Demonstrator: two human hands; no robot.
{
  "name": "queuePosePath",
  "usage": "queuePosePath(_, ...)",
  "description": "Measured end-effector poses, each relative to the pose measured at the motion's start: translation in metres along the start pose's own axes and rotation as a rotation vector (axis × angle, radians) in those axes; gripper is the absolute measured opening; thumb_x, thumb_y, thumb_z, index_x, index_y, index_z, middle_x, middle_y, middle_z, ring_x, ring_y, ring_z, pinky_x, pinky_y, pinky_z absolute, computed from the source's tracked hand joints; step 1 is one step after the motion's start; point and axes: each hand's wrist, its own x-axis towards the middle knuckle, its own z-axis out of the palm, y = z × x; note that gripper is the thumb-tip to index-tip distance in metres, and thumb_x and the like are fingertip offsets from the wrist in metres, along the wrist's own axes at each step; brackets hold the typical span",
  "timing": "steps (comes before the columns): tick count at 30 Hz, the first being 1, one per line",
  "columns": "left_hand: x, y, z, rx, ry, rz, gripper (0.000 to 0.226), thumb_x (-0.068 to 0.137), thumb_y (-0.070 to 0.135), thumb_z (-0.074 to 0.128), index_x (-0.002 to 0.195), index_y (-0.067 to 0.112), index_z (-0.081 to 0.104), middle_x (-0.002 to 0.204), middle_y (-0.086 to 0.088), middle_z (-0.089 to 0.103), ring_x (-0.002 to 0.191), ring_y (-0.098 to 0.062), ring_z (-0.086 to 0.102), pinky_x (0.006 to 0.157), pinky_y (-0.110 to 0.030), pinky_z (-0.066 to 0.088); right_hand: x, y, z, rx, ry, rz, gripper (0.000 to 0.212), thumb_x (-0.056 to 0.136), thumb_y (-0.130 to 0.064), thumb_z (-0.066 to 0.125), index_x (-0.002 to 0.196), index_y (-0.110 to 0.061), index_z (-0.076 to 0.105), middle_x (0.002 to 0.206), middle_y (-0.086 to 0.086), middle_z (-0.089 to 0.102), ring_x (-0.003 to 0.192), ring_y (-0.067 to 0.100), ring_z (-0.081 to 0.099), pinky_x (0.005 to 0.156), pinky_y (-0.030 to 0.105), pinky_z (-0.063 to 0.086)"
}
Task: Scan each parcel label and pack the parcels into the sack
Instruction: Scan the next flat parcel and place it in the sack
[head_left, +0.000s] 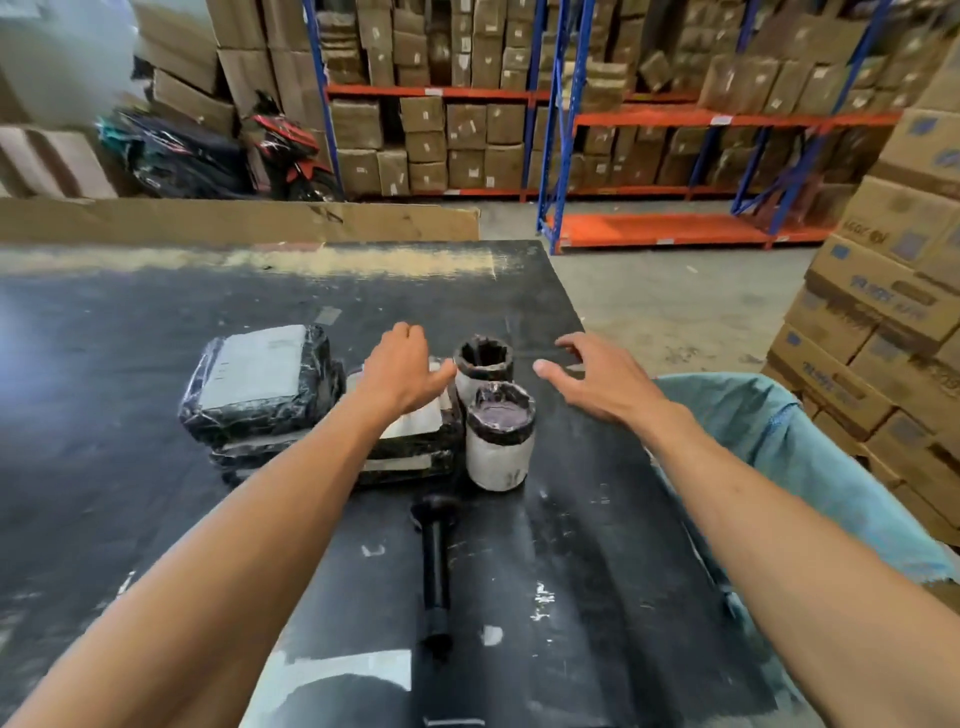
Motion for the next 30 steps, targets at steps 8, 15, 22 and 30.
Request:
queuePosePath(8,-0.043,-0.063,0.019,0.017,-0.104,-0.106,0.066,0.103,0.043,0.050,0.139,-0.011,0.043,0.138,-0.030,0.048,0.128,-0.042,0.044,0.107,-0.044,0.034,-0.028,-0.120,0.062,-0.196,-0.160,-0.168,0.066,0.095,-0.069,0.054,0.129,-0.013,0.062,0.124,0.009,0.068,0.114,0.032,0.066,0.090,0.043,0.054)
queuePosePath(15,-0.023,-0.053,0.025,-0.056,-0.258,-0.249,0.101,0.103,0.058,0.044,0.155,-0.017,0.000,0.161,-0.034,0.017,0.147,-0.044,0.024,0.117,-0.043,0.026,-0.061,-0.132,0.121,-0.344,-0.377,0.127,0.084,0.092,-0.070,0.059,0.146,-0.006,0.046,0.138,0.021,0.063,0.123,0.042,0.063,0.096,0.046,0.053)
queuePosePath(22,-0.006,-0.056,0.004,-0.221,-0.409,-0.326,0.114,0.092,0.057,0.067,0.163,0.025,-0.015,0.164,-0.034,-0.016,0.143,-0.049,0.039,0.113,-0.047,0.037,-0.077,-0.115,0.132,0.343,-0.483,0.379,0.070,0.082,-0.031,0.082,0.143,-0.017,0.052,0.118,0.002,0.068,0.093,0.019,0.073,0.059,0.034,0.064)
queuePosePath(30,0.003,-0.058,0.016,-0.407,-0.435,-0.336,0.141,0.073,0.054,0.088,0.163,0.022,-0.016,0.169,-0.016,0.020,0.154,-0.041,0.019,0.121,-0.049,0.027,-0.061,-0.106,0.073,0.903,-0.491,0.352,0.019,0.089,-0.007,0.067,0.108,-0.002,0.068,0.099,0.013,0.083,0.079,0.021,0.074,0.071,0.034,0.060)
